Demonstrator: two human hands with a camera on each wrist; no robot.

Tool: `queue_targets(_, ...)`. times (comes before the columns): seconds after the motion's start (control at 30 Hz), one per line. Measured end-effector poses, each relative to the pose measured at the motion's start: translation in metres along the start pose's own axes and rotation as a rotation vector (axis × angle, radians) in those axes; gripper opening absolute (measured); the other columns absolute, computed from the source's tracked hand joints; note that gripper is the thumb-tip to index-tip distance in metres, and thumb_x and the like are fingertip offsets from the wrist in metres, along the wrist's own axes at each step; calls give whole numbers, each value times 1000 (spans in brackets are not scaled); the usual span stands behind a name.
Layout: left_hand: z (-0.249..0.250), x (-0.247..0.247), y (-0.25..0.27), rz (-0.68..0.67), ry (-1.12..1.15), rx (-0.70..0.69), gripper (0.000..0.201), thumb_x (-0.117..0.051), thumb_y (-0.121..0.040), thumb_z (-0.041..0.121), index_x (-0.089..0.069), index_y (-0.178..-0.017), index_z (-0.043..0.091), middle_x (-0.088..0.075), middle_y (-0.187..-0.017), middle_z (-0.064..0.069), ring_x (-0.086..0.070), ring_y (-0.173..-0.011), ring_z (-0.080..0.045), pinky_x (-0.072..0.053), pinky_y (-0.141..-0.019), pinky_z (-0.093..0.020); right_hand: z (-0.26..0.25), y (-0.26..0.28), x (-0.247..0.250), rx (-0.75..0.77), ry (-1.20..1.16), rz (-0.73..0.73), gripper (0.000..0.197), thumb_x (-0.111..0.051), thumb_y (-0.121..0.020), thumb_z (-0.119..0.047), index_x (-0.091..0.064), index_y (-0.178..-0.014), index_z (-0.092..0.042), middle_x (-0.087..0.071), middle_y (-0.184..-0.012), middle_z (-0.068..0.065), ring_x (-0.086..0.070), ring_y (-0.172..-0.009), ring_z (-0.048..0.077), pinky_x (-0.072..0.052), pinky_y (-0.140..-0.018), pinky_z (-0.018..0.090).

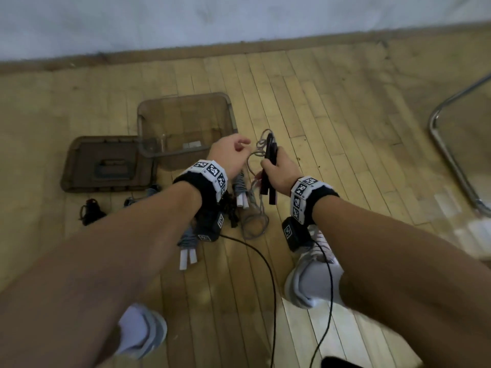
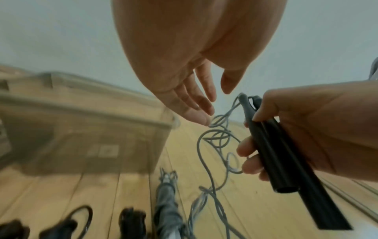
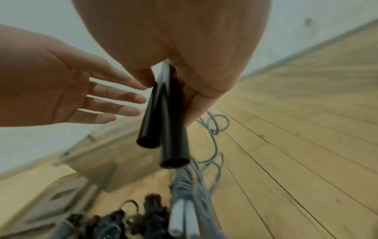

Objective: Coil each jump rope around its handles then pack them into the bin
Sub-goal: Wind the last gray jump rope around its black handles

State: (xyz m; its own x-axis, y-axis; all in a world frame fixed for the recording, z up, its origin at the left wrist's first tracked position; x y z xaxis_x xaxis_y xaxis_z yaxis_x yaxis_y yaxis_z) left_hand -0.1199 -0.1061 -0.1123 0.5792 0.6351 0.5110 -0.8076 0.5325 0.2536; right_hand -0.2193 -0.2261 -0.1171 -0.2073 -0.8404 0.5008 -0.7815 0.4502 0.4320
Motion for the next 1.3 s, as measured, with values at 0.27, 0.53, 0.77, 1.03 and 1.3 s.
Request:
queue_targets(0.27, 100, 113, 49, 218, 59, -214, 33, -55, -102, 25, -57, -135, 23, -61, -125, 8, -58, -107, -11, -48, -100, -31, -149, 65, 28, 392, -93, -62, 9, -46, -99, -15, -50, -106, -18, -54, -69, 6, -54, -56, 22, -59, -63, 51)
queue_targets(0.53, 170, 200, 104, 307, 526, -325, 12, -53, -101, 14, -58, -112, 15, -72, -106, -7, -73, -93, -19, -57, -94, -44, -255, 133, 60, 679, -55, -64, 9, -48, -96, -11, -50, -105, -14, -53, -64, 8, -52, -47, 19, -52, -52, 35)
queue_targets(0.77, 167, 206, 137, 352, 425, -410, 33, -60, -102, 33, -63, -135, 27, -71, -89, -1, -69, -72, -9, -54, -70, -20, -273, 149, 51, 727, 133, -131, 51, -70, -94, -18, -27, -122, -12, -67, -88, 12, -64, -50, 20, -60, -51, 40)
queue_targets(1.03, 153, 193, 132, 277, 398, -362, 35, -76, -91, 24, -67, -124, 13, -75, -85, -12, -64, -57, -13, -53, -61, -26, -252, 136, 32, 669, 158, -193, 73, -67, -86, 3, -12, -128, -21, -64, -94, 11, -70, -56, 25, -62, -57, 44)
queue_targets(1.3, 142, 212, 124, 411, 527, -287, 25, -67, -98, 20, -68, -120, 10, -73, -82, -8, -59, -49, -13, -53, -53, -25, -251, 121, 26, 586, -78, -308, 52, -71, -94, -18, -42, -137, -13, -73, -88, 10, -73, -67, 27, -63, -68, 43)
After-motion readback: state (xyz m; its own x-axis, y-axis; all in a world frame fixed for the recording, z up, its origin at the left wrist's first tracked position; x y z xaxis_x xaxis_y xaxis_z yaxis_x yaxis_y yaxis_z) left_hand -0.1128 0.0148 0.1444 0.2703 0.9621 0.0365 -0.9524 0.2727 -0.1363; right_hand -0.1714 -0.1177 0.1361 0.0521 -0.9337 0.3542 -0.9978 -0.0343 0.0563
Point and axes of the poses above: each hand's wrist, its own y-axis away from the middle knuckle, its own x-axis out of the back of the hand, z = x × y, the point moved 4 cm from there along -y, towards the middle knuckle
